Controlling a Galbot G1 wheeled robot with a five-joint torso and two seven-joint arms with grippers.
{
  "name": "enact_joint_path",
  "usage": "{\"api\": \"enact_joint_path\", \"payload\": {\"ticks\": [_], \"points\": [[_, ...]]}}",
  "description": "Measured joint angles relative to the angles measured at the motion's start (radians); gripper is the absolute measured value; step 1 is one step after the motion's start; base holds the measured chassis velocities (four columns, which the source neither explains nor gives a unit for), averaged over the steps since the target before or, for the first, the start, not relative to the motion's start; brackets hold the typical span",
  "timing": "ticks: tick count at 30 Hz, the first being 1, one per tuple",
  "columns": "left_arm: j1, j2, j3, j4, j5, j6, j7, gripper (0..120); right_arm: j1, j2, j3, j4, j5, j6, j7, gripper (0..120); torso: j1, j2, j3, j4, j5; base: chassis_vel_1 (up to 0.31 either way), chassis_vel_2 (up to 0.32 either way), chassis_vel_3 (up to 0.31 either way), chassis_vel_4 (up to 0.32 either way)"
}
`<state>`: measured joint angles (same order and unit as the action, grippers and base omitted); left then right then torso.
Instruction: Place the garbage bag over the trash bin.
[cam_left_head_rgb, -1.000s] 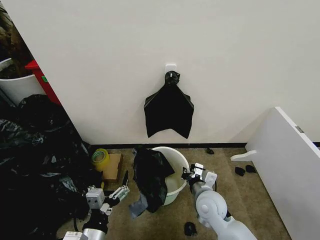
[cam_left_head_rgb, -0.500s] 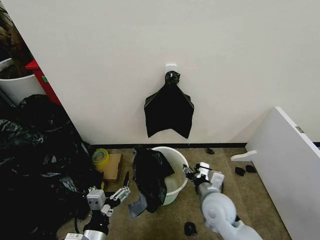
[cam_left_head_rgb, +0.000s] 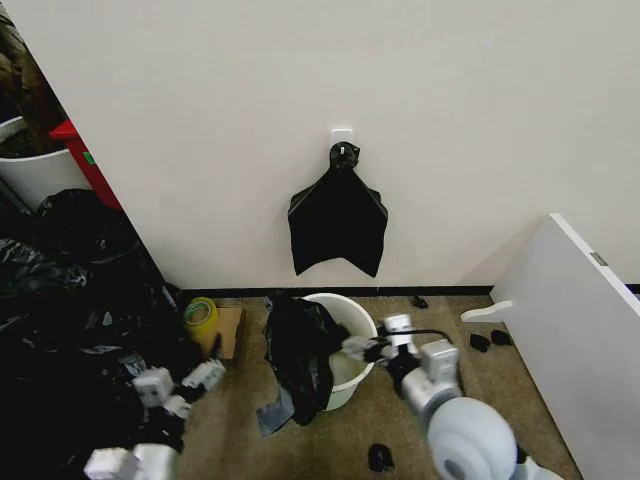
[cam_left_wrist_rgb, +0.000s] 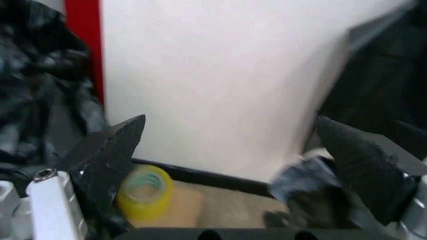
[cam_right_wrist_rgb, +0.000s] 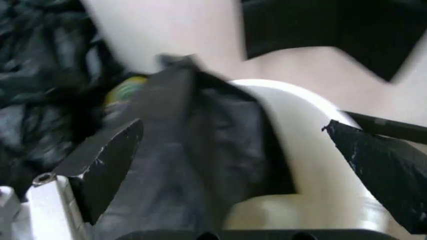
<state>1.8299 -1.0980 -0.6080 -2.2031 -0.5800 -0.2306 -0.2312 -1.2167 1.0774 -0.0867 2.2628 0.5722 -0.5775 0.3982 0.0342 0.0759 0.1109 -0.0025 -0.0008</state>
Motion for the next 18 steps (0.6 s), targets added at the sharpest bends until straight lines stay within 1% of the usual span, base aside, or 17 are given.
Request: {"api": "enact_joint_path", "payload": {"ticks": [1,2,4,6,7,11,12,14,16,18], "points": [[-0.007,0.000,-0.013,0.007,-0.008,0.003,0.002,100,0.017,0.011,-0.027,-0.008,-0.014,-0.009,0.000,100,0.000,0.000,0.000,0.0001,0.0001,0.000,0.000,0.000,0.000],[-0.007,0.000,-0.013,0.007,-0.008,0.003,0.002,100,0.017,0.011,-0.027,-0.008,-0.014,-0.009,0.000,100,0.000,0.000,0.000,0.0001,0.0001,0.000,0.000,0.000,0.000],[-0.022,-0.003,-0.040,0.021,-0.023,0.012,0.006,100,0.054,0.041,-0.106,-0.033,-0.072,-0.034,0.001,100,0.000,0.000,0.000,0.0001,-0.0003,0.000,0.000,0.000,0.000],[-0.029,-0.004,-0.054,0.026,-0.031,0.019,0.014,100,0.077,0.071,-0.159,-0.052,-0.110,-0.061,0.010,100,0.000,0.000,0.000,0.0000,0.0000,0.000,0.000,0.000,0.000],[-0.029,-0.004,-0.054,0.026,-0.031,0.019,0.014,100,0.077,0.071,-0.159,-0.052,-0.110,-0.061,0.010,100,0.000,0.000,0.000,0.0000,0.0000,0.000,0.000,0.000,0.000],[-0.045,0.000,-0.061,0.039,-0.037,0.024,0.021,100,0.125,0.143,-0.241,-0.112,-0.186,-0.100,0.033,100,0.000,0.000,0.000,0.0000,-0.0003,0.000,0.000,0.000,0.000],[-0.045,0.000,-0.061,0.039,-0.037,0.024,0.021,100,0.125,0.143,-0.241,-0.112,-0.186,-0.100,0.033,100,0.000,0.000,0.000,0.0000,-0.0003,0.000,0.000,0.000,0.000],[-0.051,0.001,-0.057,0.039,-0.037,0.027,0.021,100,0.146,0.177,-0.273,-0.155,-0.228,-0.111,0.040,100,0.000,0.000,0.000,0.0000,0.0000,0.000,0.000,0.000,0.000],[-0.053,0.002,-0.053,0.039,-0.037,0.027,0.022,100,0.152,0.188,-0.281,-0.169,-0.238,-0.115,0.043,98,0.000,0.000,0.000,0.0000,0.0000,0.000,0.000,0.000,0.000],[-0.055,0.001,-0.042,0.042,-0.034,0.027,0.021,100,0.163,0.207,-0.301,-0.194,-0.252,-0.124,0.044,88,0.000,0.000,0.000,0.0000,-0.0001,0.000,0.000,0.000,0.000]]}}
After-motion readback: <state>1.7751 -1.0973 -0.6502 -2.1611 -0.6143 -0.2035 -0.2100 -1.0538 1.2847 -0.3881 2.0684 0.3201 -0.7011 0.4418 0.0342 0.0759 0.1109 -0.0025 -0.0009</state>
